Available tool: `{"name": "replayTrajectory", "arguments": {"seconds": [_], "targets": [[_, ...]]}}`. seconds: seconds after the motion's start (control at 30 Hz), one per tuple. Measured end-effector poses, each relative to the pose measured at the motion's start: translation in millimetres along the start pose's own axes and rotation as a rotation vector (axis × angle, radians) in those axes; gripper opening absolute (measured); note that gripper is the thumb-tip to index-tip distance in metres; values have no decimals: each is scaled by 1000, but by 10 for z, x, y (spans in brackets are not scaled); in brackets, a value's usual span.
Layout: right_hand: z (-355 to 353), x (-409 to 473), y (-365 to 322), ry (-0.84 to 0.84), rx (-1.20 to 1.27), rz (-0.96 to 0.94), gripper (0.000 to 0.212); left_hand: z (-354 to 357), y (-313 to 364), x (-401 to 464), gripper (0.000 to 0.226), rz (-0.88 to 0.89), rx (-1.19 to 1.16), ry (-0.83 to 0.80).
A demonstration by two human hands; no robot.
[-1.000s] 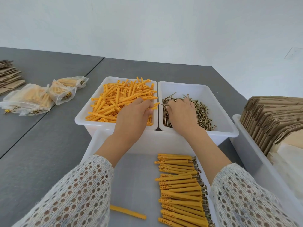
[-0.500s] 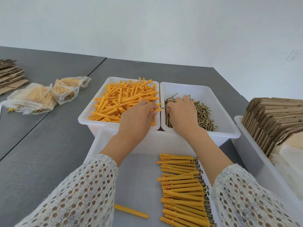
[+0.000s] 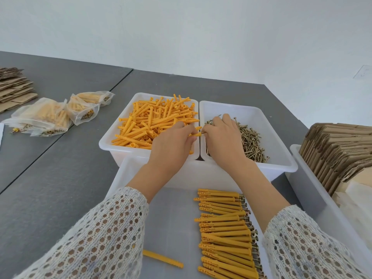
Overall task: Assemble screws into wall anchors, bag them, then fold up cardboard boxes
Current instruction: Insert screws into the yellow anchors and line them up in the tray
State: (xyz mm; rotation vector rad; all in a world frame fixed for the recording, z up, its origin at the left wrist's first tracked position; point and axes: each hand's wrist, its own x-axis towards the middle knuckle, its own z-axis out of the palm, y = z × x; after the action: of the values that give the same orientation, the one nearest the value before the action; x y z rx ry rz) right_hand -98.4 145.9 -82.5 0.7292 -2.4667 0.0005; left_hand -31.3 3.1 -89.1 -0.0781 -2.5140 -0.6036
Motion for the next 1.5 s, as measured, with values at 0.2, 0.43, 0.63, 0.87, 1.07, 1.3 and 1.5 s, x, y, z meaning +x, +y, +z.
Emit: {"name": "replayTrajectory", "arguments": {"seconds": [0.2,0.43,0.63,0.87,1.07,1.3,1.5], "targets": [[-61,-16,-175,102,158,-93,42,-22,-20,18,17,-6,-93,34],[-223,-50,-192,342,614,-136,59,-28,-16,32,11,-2,-202,105],[-55,-34,175,396,827,512,42,-87,101,6,13,68,-267,8],[94,10,529,244,1196,1117,28,-69,512,-234,19,395,-119,-304],[105,23,538,191,1211,1132,30,283,753,-458,15,480,230,-523],[104,8,537,146,1222,1112,31,410,783,-599,15,604,373,-478],[96,4,536,124,1238,1087,31,196,883,-384,23,408,328,-569]]}}
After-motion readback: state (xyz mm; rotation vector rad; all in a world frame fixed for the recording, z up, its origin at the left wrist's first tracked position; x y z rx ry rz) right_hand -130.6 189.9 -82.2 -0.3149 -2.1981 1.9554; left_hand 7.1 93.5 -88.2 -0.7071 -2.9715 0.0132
